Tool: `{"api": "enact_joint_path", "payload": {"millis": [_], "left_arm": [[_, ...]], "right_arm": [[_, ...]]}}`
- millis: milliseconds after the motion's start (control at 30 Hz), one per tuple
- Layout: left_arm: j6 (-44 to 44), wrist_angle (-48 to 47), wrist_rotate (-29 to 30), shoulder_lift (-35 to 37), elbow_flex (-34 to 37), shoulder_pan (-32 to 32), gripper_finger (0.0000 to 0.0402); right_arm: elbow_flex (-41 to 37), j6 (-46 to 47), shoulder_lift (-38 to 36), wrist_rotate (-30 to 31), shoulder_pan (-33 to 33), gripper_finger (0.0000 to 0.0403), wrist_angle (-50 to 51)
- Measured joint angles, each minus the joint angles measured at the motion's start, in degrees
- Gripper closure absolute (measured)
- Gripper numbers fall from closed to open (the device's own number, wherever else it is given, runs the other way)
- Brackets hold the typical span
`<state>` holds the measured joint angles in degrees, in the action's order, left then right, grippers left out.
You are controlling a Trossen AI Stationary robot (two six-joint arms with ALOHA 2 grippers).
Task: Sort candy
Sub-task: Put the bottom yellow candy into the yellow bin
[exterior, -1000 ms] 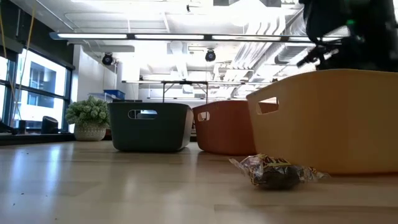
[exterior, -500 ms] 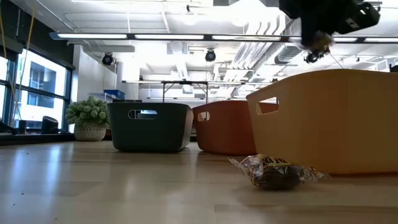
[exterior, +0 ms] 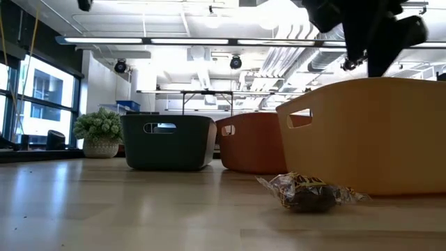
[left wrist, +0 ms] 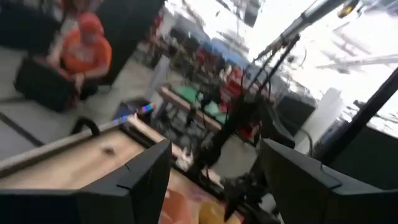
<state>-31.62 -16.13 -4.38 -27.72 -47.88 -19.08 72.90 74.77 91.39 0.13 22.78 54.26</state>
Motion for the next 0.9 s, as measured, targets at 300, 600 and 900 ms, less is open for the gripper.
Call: {"api": "enact_joint_path", "payload": {"millis": [300,600,900], "left_arm": [[-1.1,15.1,-8.1,-18.2,0.0,9.6,0.0163],[-1.7,30.7,-7.9,-31.6,0.1,21.7,0.0163],[-4.3,35.8,-1.0,-26.9,0.0,25.7,0.0163]], "right_arm": [[0.0,-18.4,-0.2,-0.4,0.8,0.0169,-12.3],[0.0,-46.5,2.0,-1.3,-1.5,0.0169,-25.3],[3.7,-69.1,12.3,-5.2,1.3,0.0169,-28.9]]}}
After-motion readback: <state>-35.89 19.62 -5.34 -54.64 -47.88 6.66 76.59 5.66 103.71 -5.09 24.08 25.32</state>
